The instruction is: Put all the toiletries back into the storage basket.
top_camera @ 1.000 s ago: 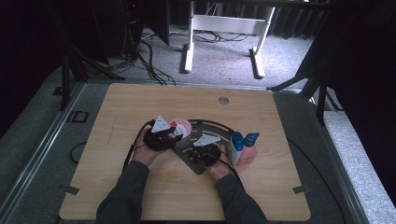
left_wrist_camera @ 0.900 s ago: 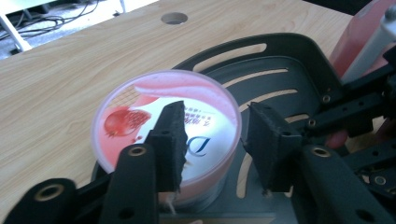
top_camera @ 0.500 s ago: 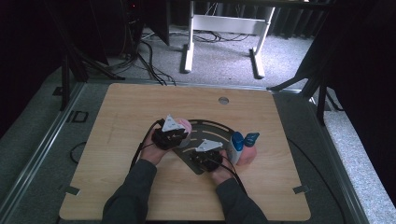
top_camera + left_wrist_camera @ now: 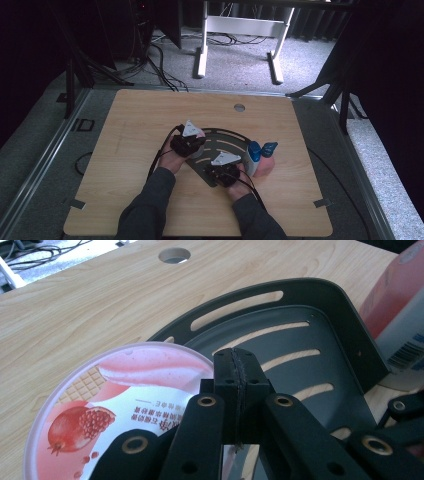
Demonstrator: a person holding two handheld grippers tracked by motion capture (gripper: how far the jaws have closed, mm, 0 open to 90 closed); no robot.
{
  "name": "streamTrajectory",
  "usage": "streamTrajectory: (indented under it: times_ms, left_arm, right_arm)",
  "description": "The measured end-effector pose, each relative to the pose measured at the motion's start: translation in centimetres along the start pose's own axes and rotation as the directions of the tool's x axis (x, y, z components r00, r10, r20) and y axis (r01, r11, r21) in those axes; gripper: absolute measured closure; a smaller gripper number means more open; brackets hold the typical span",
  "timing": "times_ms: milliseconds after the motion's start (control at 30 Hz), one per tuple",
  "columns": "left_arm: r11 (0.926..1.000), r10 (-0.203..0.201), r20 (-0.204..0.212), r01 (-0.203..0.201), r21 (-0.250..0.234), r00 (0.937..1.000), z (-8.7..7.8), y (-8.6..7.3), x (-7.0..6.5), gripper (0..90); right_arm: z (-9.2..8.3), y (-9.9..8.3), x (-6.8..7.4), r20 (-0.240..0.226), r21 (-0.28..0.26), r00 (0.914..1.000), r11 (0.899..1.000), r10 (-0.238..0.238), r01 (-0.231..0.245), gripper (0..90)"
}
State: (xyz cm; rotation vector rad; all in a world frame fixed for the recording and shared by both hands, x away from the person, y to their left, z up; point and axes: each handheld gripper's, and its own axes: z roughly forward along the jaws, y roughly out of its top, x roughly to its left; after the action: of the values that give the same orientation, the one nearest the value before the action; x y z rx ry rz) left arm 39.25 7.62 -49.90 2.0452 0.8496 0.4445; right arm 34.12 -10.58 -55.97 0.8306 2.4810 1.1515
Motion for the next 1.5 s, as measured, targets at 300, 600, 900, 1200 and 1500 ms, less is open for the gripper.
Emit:
streamTrajectory:
  times_ms: [300,600,900,1200,1500]
  left_arm:
    - [0.9996,0.016,-0.004,-0.016,0.021,0.9999,0.9,0.8,-0.2,89.6]
    - [0.9988,0.043,-0.001,-0.043,0.023,0.9991,1.4,0.9,-0.4,89.3]
    - [0.9978,0.061,-0.016,-0.06,0.027,0.998,1.2,0.9,-0.5,89.5]
    - [0.9977,0.061,-0.004,-0.06,0.029,0.9982,1.3,0.9,-0.6,89.0]
    - [0.9962,0.076,-0.008,-0.076,0.044,0.9971,1.5,1.0,-0.7,89.4]
  right_arm:
    - [-0.1,-0.1,0.0,0.0,0.0,1.0,1.0,0.005,-0.005,81.3]
    - [-0.4,-0.3,0.1,-0.004,0.001,1.0,1.0,0.006,-0.006,81.2]
    - [-0.4,-0.3,-0.2,-0.012,0.001,0.9994,0.999,0.034,-0.034,85.6]
    - [0.2,0.3,-0.5,0.019,0.014,0.9992,0.999,0.035,-0.035,85.9]
    - [0.6,0.4,-0.4,0.04,0.024,0.998,0.998,0.049,-0.05,90.0]
